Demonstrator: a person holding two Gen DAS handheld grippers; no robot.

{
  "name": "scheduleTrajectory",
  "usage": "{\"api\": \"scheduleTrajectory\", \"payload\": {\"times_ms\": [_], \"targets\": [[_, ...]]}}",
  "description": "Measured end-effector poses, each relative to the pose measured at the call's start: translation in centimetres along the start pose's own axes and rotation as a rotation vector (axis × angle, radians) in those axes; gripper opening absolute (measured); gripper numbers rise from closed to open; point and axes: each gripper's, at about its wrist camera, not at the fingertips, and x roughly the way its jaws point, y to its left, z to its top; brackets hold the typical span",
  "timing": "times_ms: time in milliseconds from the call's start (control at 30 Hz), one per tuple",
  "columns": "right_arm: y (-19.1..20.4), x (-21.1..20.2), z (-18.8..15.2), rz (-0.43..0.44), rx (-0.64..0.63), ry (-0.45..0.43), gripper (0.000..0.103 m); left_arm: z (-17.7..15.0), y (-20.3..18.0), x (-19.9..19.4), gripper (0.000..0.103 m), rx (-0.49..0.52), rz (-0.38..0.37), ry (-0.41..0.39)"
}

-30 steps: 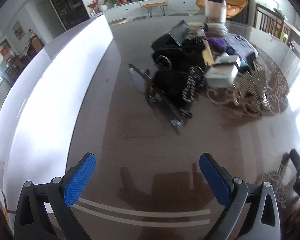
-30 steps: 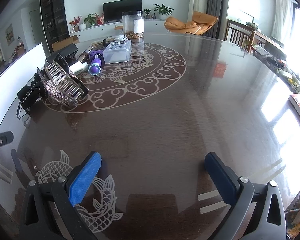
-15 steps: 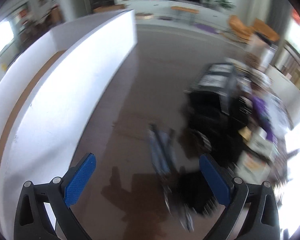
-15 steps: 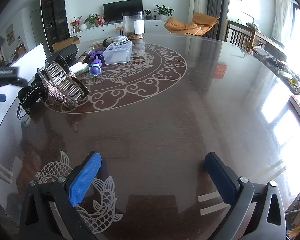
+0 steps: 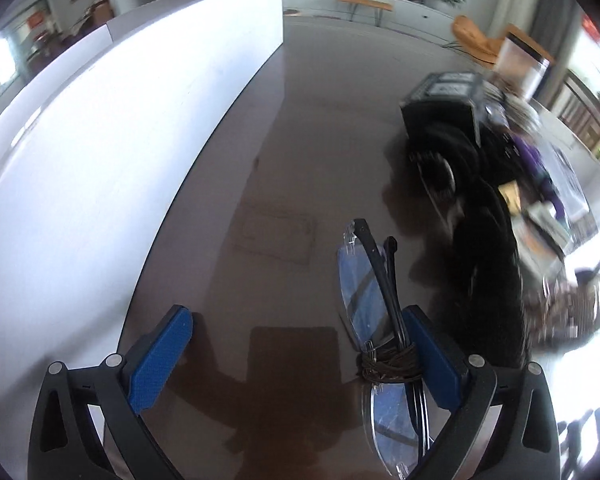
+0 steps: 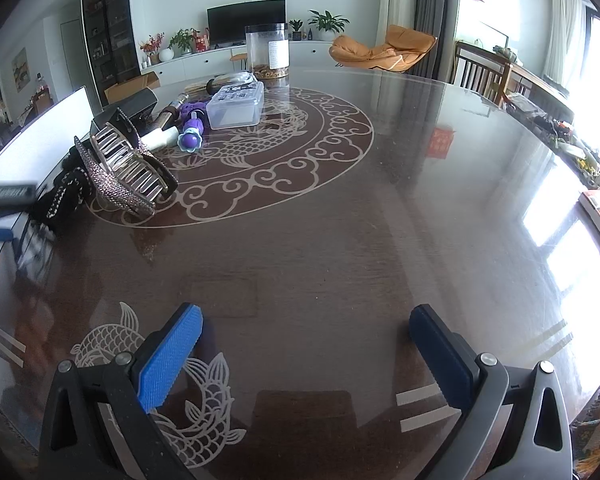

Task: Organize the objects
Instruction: 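Grasp the clear-lens eyeglasses by the frame with the left gripper and lift, then grasp the silver rhinestone hair clip with the right gripper while the left gripper holds the eyeglasses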

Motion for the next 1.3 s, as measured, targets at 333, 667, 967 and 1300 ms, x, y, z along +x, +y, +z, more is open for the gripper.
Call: {"api": "scheduleTrajectory", "payload": {"times_ms": [333, 667, 967, 1300], "targets": [[0.0, 0.0, 0.0, 0.0, 0.001, 0.0, 0.103, -1.8, 0.3, -2.9, 0.103, 0.06, -0.129, 0.003], [0.0, -0.1, 0.0, 0.001, 0.001, -0.002, 0.103, -3.2, -1.8, -1.9, 0.103, 0.161, -0.071, -0.016], [0.0, -0.2, 0.2, 0.003, -0.002, -0.004, 0.103, -4.2, -2.0, -3.6, 0.024, 0.363, -0.175, -0.1], [1.3, -1.1, 0.1, 0.159, -0.046, 0.021, 0.103, -6.4, -0.7, -4.8, 0.011, 0.402, -0.285, -0.101]]}}
